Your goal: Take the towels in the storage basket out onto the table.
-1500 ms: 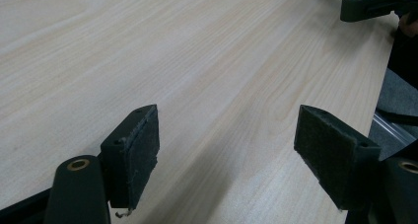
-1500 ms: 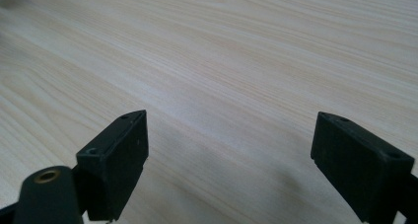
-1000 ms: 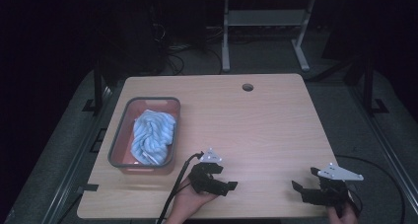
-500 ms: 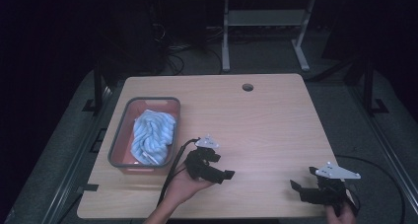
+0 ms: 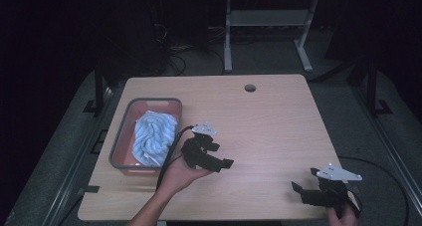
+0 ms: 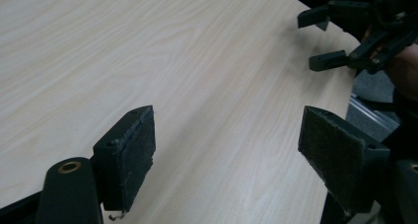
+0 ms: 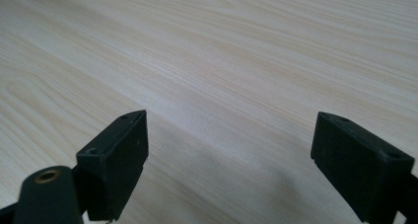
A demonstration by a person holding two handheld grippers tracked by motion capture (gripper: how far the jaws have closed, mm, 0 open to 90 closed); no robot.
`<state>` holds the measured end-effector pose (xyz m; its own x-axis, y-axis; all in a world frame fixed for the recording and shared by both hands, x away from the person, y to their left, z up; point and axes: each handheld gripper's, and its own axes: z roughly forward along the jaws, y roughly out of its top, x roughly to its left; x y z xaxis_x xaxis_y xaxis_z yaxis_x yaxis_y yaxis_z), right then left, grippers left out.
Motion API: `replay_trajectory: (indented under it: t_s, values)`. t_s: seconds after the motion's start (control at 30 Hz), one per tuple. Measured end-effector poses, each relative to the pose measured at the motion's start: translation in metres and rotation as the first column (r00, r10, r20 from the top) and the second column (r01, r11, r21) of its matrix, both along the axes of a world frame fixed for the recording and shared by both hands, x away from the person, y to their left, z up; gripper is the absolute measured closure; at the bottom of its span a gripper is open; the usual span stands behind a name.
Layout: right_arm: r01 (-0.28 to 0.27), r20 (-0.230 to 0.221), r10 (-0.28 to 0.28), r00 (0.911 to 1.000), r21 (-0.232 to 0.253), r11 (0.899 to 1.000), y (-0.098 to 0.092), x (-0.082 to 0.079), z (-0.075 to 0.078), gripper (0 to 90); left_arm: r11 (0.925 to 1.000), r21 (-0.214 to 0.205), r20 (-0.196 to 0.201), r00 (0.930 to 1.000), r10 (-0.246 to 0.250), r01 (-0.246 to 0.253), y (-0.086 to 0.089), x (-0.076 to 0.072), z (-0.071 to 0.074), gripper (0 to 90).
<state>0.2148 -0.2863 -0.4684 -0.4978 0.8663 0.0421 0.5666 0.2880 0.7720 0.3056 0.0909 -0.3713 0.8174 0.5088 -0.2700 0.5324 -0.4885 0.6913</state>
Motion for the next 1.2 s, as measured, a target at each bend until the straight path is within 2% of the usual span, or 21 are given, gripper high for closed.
replay_trajectory:
  t_s: [0.27,0.57,0.73,0.83,0.9,1.2]
  values:
    - [-0.005,-0.006,0.005,1.0,-0.003,1.0,0.002,0.001,0.0,13.7,0.9985,0.041,0.007,0.9994,0.035,-0.035,0.009,0.016,0.013,22.2]
    - [-0.015,-0.002,0.015,0.9999,-0.005,1.0,0.002,0.0,0.0,13.7,0.9947,0.064,0.006,0.9968,0.08,-0.081,0.028,0.032,0.023,23.0]
    - [-0.014,-0.006,0.014,0.9999,-0.004,1.0,0.002,0.001,0.0,13.7,0.9909,0.086,0.007,0.9947,0.103,-0.103,0.036,0.039,0.029,23.1]
    - [-0.019,-0.003,0.019,0.9998,-0.007,1.0,0.002,0.001,0.0,13.8,0.989,0.074,0.007,0.9918,0.127,-0.128,0.041,0.042,0.033,23.0]
    - [-0.021,-0.003,0.021,0.9998,-0.007,1.0,0.002,0.001,0.0,13.7,0.988,0.092,0.011,0.9923,0.123,-0.124,0.044,0.044,0.036,23.0]
    - [-0.018,-0.001,0.018,0.9998,-0.005,1.0,0.0,0.0,0.001,13.8,0.9799,0.11,0.012,0.986,0.166,-0.167,0.061,0.052,0.043,23.1]
